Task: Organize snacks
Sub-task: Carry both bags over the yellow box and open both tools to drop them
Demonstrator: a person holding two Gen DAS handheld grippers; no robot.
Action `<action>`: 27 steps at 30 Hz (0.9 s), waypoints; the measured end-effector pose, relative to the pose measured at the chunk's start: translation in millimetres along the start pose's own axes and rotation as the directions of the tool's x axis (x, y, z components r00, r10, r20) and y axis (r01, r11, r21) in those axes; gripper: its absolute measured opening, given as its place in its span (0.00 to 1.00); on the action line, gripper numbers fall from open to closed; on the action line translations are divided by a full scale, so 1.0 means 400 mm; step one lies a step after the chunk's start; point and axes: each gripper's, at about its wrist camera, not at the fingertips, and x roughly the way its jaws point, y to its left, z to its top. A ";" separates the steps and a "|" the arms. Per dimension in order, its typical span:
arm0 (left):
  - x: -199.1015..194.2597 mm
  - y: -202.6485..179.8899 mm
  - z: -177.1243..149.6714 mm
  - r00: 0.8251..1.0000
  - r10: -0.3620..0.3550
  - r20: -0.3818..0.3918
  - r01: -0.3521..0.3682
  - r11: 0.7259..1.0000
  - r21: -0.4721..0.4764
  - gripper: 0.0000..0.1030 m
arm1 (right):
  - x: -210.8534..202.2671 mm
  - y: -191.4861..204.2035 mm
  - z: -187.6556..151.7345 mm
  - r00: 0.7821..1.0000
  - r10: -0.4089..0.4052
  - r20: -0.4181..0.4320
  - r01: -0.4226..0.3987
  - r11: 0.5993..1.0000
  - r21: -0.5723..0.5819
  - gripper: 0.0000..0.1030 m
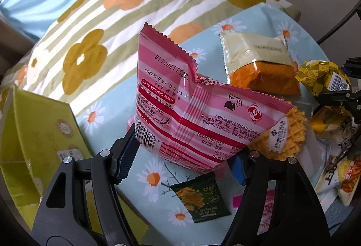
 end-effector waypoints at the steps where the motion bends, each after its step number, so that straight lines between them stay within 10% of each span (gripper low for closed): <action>1: -0.012 0.000 -0.002 1.000 -0.001 0.008 0.002 1.000 -0.009 0.65 | -0.009 0.001 0.000 1.000 -0.005 0.011 0.005 1.000 -0.003 0.50; 14: -0.234 0.019 -0.015 0.982 0.034 0.184 -0.008 0.990 -0.142 0.65 | -0.173 0.061 0.008 0.985 -0.006 0.174 0.021 0.996 -0.085 0.50; 27: -0.464 0.277 -0.187 0.939 0.148 0.310 -0.045 0.948 -0.315 0.65 | -0.260 0.379 0.091 0.952 0.058 0.299 0.016 0.971 -0.237 0.50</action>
